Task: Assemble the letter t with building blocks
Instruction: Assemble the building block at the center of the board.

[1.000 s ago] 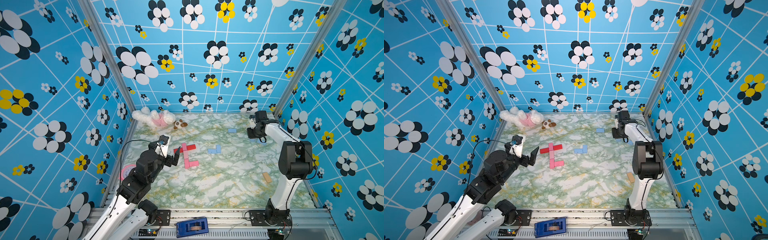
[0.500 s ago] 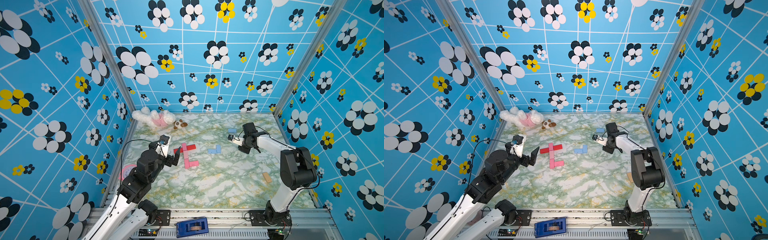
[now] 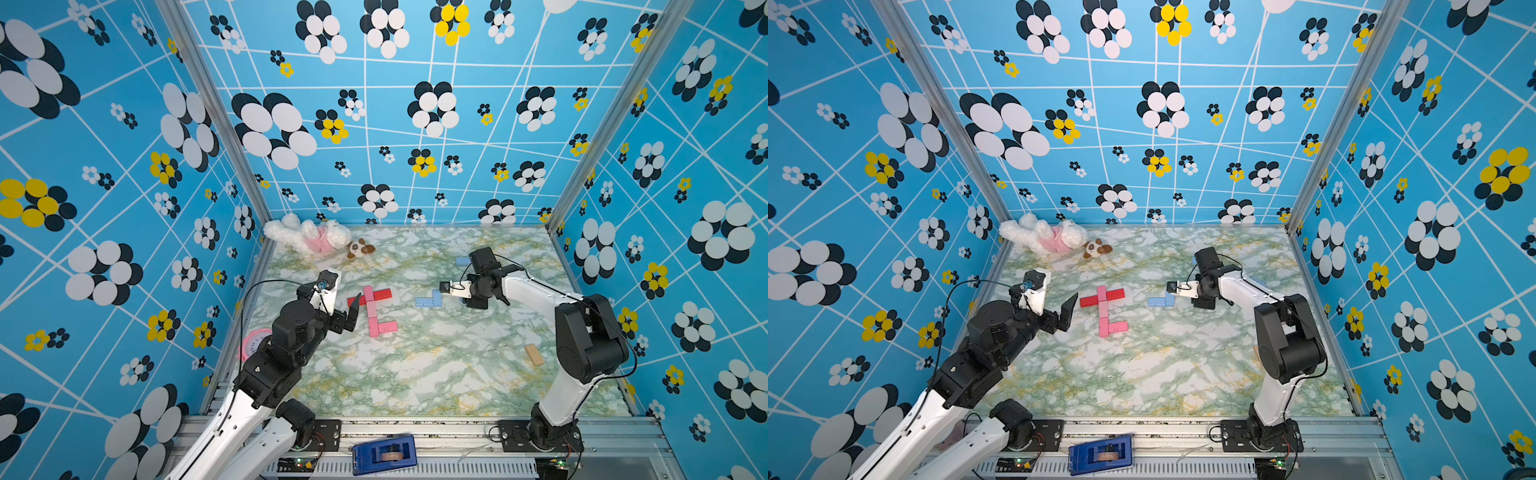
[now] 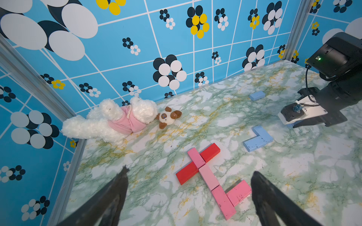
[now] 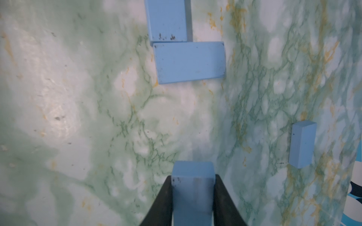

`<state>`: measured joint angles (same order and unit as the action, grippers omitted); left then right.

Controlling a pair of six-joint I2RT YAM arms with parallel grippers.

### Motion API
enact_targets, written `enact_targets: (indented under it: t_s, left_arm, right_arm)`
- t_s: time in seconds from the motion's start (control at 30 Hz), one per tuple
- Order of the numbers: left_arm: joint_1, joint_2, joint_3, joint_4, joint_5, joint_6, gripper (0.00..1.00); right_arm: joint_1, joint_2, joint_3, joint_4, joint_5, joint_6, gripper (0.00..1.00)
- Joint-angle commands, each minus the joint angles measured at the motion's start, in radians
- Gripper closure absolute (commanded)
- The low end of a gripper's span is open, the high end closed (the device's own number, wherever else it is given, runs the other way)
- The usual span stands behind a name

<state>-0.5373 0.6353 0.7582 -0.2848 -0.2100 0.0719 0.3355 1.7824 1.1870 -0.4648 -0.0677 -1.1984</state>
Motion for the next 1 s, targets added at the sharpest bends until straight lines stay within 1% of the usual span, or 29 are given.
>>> enact_targets:
  t_s: [0.0,0.3,0.97]
  left_arm:
    - [-0.004,-0.013,-0.011,0.009,0.001,0.005,0.01]
    - [-0.004,-0.013,-0.011,0.009,0.003,0.005,0.01]
    - [-0.005,-0.009,-0.011,0.01,0.006,0.003,0.01]
  right_arm:
    - [0.019,0.028,0.031,-0.054,-0.041,-0.039,1.0]
    - [0.047,0.055,0.046,-0.072,-0.049,-0.063,1.0]
    - [0.094,0.144,0.12,-0.085,-0.055,-0.04,0.98]
